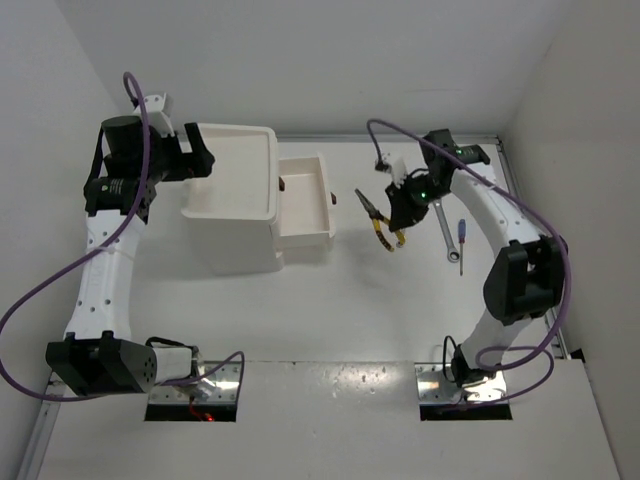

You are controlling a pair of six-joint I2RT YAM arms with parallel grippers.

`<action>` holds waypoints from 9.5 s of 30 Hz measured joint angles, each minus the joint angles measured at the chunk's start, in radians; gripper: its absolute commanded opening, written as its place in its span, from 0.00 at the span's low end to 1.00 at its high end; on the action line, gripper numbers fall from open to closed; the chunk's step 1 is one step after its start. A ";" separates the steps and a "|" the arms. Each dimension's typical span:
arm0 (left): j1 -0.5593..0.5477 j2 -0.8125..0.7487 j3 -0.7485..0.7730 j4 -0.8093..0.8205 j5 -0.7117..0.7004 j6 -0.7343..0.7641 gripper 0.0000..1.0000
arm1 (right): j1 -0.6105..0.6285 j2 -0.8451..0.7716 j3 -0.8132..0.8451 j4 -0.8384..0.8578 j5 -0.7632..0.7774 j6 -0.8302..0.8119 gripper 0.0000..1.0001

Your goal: Sort the tools into containers

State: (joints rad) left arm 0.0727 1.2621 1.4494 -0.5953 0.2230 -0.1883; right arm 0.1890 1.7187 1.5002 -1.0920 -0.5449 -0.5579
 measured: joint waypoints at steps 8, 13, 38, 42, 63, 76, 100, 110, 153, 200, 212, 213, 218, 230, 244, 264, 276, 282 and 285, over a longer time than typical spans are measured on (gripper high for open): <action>0.000 0.000 0.000 0.002 -0.082 -0.018 0.99 | 0.094 0.116 0.261 0.248 -0.004 0.624 0.00; 0.000 0.004 0.000 0.002 -0.113 -0.023 0.99 | 0.205 0.179 0.302 0.338 0.042 0.866 0.00; 0.000 0.057 0.000 -0.002 -0.113 -0.012 0.99 | 0.291 0.362 0.453 0.441 0.038 1.059 0.55; 0.000 0.067 0.000 -0.002 -0.103 -0.007 0.89 | 0.282 0.311 0.454 0.428 0.064 1.019 0.55; -0.038 0.165 0.000 -0.041 -0.196 0.029 0.23 | 0.092 0.387 0.267 0.408 0.314 0.819 0.56; -0.040 0.171 0.011 -0.055 -0.203 0.039 0.00 | 0.204 0.467 0.272 0.483 0.274 0.885 0.56; -0.041 0.174 0.011 -0.054 -0.236 0.057 0.00 | 0.303 0.555 0.452 0.410 0.344 0.880 0.56; -0.039 0.174 0.010 -0.051 -0.242 0.065 0.00 | 0.500 0.479 0.318 0.499 0.169 0.971 0.58; -0.074 0.149 -0.064 0.000 -0.071 0.073 0.76 | 0.236 0.288 -0.087 1.168 -0.325 1.044 0.52; -0.066 0.193 0.004 -0.059 -0.035 0.142 0.00 | 0.286 0.354 0.185 0.800 -0.415 0.283 0.57; -0.065 0.190 -0.002 -0.051 -0.034 0.142 0.00 | 0.318 0.349 0.231 0.810 -0.300 0.297 0.57; -0.065 0.190 -0.002 -0.051 -0.034 0.142 0.00 | 0.318 0.349 0.232 0.810 -0.294 0.297 0.57; -0.065 0.187 -0.008 -0.043 -0.033 0.142 0.00 | 0.317 0.349 0.247 0.818 -0.279 0.297 0.33; -0.068 0.165 -0.042 -0.002 -0.066 0.104 0.00 | 0.315 0.305 0.193 0.806 -0.279 0.271 0.00; -0.072 0.157 -0.048 0.007 -0.119 0.042 0.01 | 0.177 0.120 -0.032 0.762 -0.274 0.165 0.26; -0.071 0.183 0.219 -0.047 -0.032 -0.017 0.96 | 0.018 -0.049 -0.138 0.777 -0.163 0.430 0.61; -0.071 0.016 0.165 -0.027 -0.165 -0.003 0.96 | -0.087 0.031 -0.223 0.582 0.259 0.838 0.43; -0.071 -0.012 0.077 -0.028 -0.185 -0.008 0.96 | -0.143 0.068 -0.194 0.479 0.425 0.893 0.38; -0.071 -0.014 0.053 -0.025 -0.187 -0.008 0.96 | -0.218 0.071 -0.148 0.446 0.450 0.837 0.35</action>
State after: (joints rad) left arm 0.0017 1.2480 1.5024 -0.6201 0.0357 -0.1959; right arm -0.0292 1.7893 1.3521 -0.6460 -0.0948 0.2790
